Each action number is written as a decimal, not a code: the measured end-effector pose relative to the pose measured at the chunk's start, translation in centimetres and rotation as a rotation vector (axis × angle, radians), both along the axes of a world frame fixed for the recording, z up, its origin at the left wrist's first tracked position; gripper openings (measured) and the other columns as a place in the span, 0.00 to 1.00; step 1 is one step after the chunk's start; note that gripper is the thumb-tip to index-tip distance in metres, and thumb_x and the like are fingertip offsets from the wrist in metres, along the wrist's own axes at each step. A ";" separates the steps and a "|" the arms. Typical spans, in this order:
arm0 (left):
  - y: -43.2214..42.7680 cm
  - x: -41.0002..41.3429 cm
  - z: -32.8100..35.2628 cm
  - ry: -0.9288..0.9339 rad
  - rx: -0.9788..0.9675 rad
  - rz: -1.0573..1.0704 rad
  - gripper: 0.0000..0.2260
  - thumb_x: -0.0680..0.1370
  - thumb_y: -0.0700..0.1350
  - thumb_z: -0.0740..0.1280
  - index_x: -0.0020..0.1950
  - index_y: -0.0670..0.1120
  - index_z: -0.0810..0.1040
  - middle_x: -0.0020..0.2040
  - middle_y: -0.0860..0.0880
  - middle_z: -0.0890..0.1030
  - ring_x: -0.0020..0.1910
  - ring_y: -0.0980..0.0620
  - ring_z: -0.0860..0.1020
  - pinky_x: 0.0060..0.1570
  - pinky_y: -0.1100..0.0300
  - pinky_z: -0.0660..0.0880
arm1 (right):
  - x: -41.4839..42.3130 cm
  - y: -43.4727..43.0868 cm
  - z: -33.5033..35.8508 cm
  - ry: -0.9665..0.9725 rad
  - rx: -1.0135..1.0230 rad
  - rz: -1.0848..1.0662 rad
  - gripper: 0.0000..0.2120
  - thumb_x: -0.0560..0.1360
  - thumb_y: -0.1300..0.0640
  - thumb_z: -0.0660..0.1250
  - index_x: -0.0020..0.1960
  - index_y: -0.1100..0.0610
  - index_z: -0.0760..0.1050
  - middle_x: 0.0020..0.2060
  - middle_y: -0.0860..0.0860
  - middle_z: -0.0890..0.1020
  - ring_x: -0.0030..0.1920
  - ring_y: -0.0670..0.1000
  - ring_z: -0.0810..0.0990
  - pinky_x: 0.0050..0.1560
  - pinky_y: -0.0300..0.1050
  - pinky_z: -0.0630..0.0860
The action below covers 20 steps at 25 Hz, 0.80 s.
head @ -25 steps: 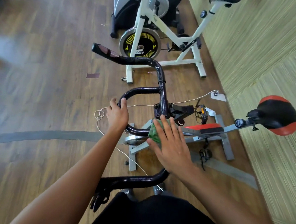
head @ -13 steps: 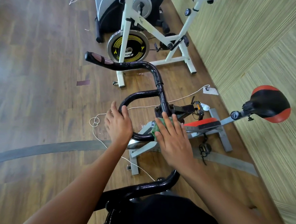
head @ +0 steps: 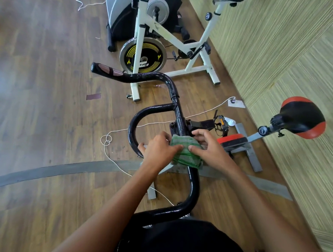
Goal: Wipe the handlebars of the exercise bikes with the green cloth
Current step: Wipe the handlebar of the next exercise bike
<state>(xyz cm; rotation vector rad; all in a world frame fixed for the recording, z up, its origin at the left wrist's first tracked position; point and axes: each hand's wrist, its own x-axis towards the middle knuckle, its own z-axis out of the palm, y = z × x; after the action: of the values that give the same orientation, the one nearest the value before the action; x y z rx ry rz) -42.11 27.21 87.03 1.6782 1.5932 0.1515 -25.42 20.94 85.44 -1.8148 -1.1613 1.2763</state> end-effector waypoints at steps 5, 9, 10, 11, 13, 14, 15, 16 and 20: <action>-0.2 0.9 2.6 -0.410 0.049 -0.002 0.08 0.73 0.42 0.73 0.49 0.48 0.76 0.43 0.52 0.81 0.45 0.52 0.81 0.44 0.56 0.81 | -0.5 -1.6 1.5 -0.328 0.408 0.036 0.28 0.75 0.57 0.72 0.73 0.49 0.68 0.69 0.45 0.71 0.72 0.45 0.67 0.71 0.45 0.66; 1.9 0.9 4.3 -0.635 -0.177 0.004 0.05 0.77 0.39 0.69 0.52 0.43 0.79 0.45 0.41 0.83 0.42 0.45 0.83 0.41 0.50 0.81 | -2.1 -3.3 2.1 -0.394 0.565 0.202 0.40 0.73 0.47 0.74 0.78 0.54 0.61 0.79 0.47 0.58 0.80 0.48 0.52 0.77 0.48 0.53; 2.3 0.9 4.8 -0.695 -0.284 0.030 0.05 0.78 0.37 0.68 0.53 0.41 0.79 0.45 0.41 0.82 0.41 0.46 0.82 0.39 0.52 0.81 | -2.6 -3.4 1.8 -0.400 0.572 0.199 0.41 0.73 0.47 0.74 0.79 0.56 0.59 0.80 0.49 0.56 0.80 0.50 0.50 0.77 0.51 0.55; 2.7 0.8 5.1 -0.736 -0.378 0.051 0.06 0.78 0.36 0.68 0.54 0.39 0.79 0.45 0.41 0.81 0.40 0.48 0.82 0.37 0.55 0.81 | -3.0 -3.3 1.4 -0.407 0.589 0.185 0.41 0.73 0.49 0.74 0.79 0.57 0.58 0.80 0.50 0.55 0.80 0.51 0.50 0.77 0.54 0.57; 3.4 0.3 5.2 -0.765 -0.520 0.083 0.10 0.78 0.35 0.68 0.58 0.36 0.78 0.45 0.40 0.80 0.39 0.48 0.81 0.36 0.58 0.82 | -3.7 -2.9 0.6 -0.433 0.648 0.156 0.36 0.75 0.58 0.72 0.78 0.59 0.60 0.79 0.53 0.58 0.80 0.55 0.53 0.75 0.59 0.63; 3.7 -0.2 5.0 -0.772 -0.573 0.097 0.11 0.78 0.35 0.68 0.60 0.35 0.78 0.46 0.40 0.80 0.39 0.47 0.81 0.36 0.58 0.82 | -3.8 -2.7 0.2 -0.426 0.676 0.149 0.33 0.76 0.63 0.71 0.78 0.59 0.62 0.79 0.54 0.60 0.80 0.55 0.54 0.73 0.59 0.66; 3.9 -0.7 4.8 -0.768 -0.602 0.107 0.11 0.78 0.35 0.68 0.60 0.34 0.78 0.47 0.39 0.80 0.40 0.47 0.82 0.37 0.59 0.83 | -3.9 -2.4 0.0 -0.398 0.685 0.153 0.32 0.76 0.67 0.69 0.77 0.59 0.64 0.78 0.54 0.62 0.79 0.55 0.55 0.72 0.59 0.69; 4.1 -1.1 4.5 -0.740 -0.585 0.103 0.09 0.79 0.36 0.67 0.58 0.35 0.78 0.47 0.40 0.81 0.41 0.47 0.82 0.39 0.59 0.83 | -3.9 -2.2 -0.1 -0.377 0.673 0.162 0.31 0.75 0.70 0.67 0.76 0.58 0.65 0.77 0.54 0.63 0.79 0.55 0.56 0.70 0.57 0.71; 5.2 -2.6 3.1 -0.373 0.014 0.110 0.06 0.80 0.43 0.67 0.52 0.42 0.82 0.44 0.49 0.82 0.40 0.56 0.79 0.38 0.66 0.76 | -4.1 -1.5 -0.8 -0.615 0.457 0.174 0.31 0.77 0.65 0.66 0.78 0.54 0.62 0.79 0.52 0.60 0.79 0.55 0.57 0.71 0.59 0.69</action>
<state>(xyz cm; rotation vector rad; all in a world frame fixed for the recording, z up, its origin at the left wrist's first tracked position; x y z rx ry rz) -44.75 32.40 90.08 1.4700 1.4012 0.5027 -29.52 19.48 84.60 -1.8158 -1.7976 0.4560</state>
